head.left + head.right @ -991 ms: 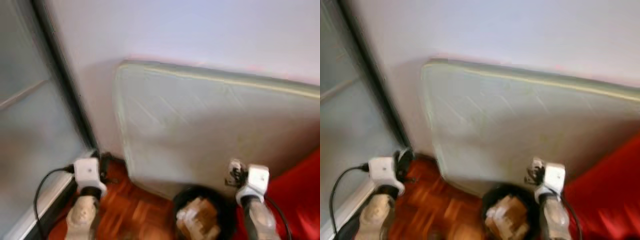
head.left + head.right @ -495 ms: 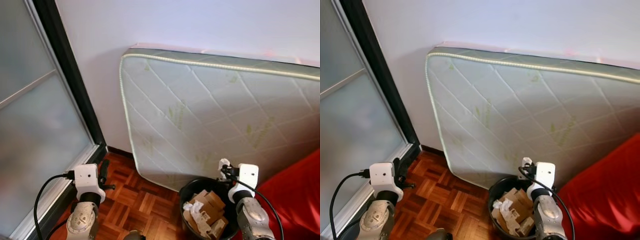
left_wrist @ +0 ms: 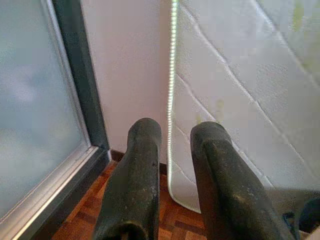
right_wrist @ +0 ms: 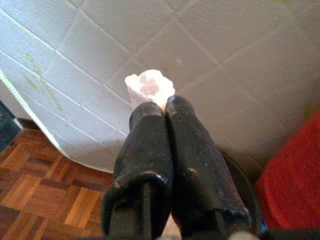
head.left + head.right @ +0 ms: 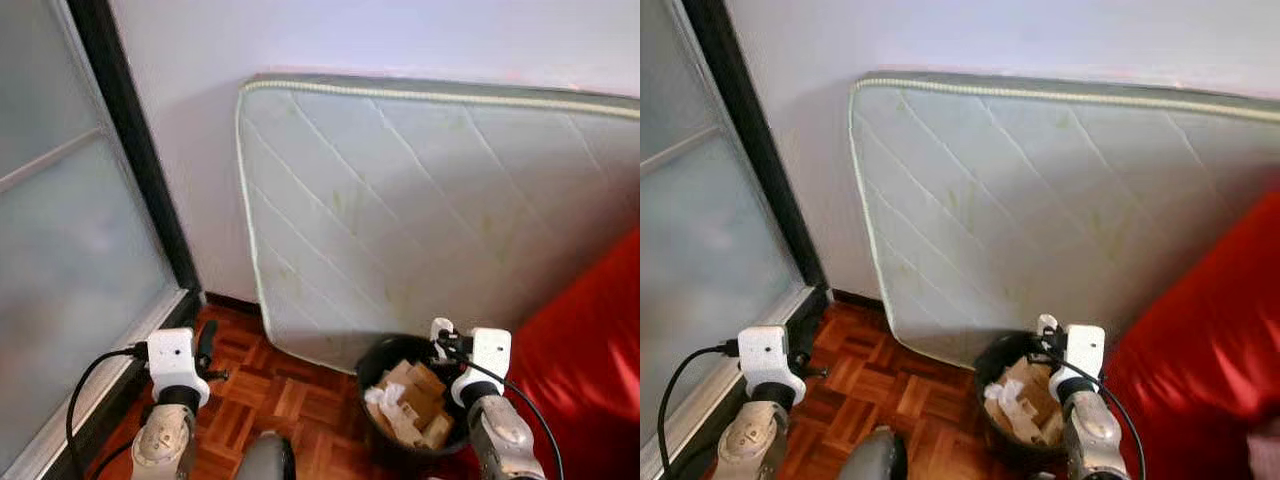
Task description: Clean up the room
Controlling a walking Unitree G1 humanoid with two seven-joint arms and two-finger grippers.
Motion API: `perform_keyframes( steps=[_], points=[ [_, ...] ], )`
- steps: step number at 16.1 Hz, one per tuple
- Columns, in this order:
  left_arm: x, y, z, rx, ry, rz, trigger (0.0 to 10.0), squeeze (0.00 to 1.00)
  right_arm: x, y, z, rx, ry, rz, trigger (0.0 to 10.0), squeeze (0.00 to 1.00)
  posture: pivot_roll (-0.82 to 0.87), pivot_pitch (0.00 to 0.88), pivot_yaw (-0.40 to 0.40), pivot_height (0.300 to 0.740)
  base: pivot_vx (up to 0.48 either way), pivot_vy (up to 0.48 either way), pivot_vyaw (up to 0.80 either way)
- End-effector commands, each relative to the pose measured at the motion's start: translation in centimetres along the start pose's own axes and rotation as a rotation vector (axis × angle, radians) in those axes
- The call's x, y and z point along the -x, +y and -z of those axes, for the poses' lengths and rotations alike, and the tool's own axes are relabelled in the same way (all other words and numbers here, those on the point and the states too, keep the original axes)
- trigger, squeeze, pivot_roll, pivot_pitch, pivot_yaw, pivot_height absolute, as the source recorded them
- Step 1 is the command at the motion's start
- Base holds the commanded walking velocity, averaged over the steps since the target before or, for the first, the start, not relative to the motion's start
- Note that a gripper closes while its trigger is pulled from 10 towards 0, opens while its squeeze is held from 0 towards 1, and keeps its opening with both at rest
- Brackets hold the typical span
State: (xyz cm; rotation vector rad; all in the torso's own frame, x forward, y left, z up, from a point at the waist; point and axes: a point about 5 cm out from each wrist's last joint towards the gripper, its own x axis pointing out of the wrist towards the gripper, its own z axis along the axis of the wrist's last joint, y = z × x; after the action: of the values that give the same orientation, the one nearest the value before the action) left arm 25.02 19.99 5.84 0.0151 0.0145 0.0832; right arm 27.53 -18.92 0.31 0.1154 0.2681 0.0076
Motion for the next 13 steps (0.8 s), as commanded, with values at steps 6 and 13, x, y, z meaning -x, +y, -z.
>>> perform_keyframes(
  steps=[6, 13],
  points=[
    [-0.2, 0.0, -0.3, -0.001, -0.004, -0.001, 10.0, 0.0, -0.1, 0.5, 0.2, -0.014, 0.016, -0.03, 10.0, 0.0, 0.08, 0.0, 0.003, 0.625, 0.0, 0.0, 0.0],
    [-0.2, 0.1, -0.3, 0.005, 0.003, 0.001, 10.0, 0.0, 0.0, 0.9, 0.7, -0.022, 0.037, -0.049, 10.0, 0.0, 0.08, 0.0, 0.001, 0.625, 0.0, 0.0, 0.0]
  ],
)
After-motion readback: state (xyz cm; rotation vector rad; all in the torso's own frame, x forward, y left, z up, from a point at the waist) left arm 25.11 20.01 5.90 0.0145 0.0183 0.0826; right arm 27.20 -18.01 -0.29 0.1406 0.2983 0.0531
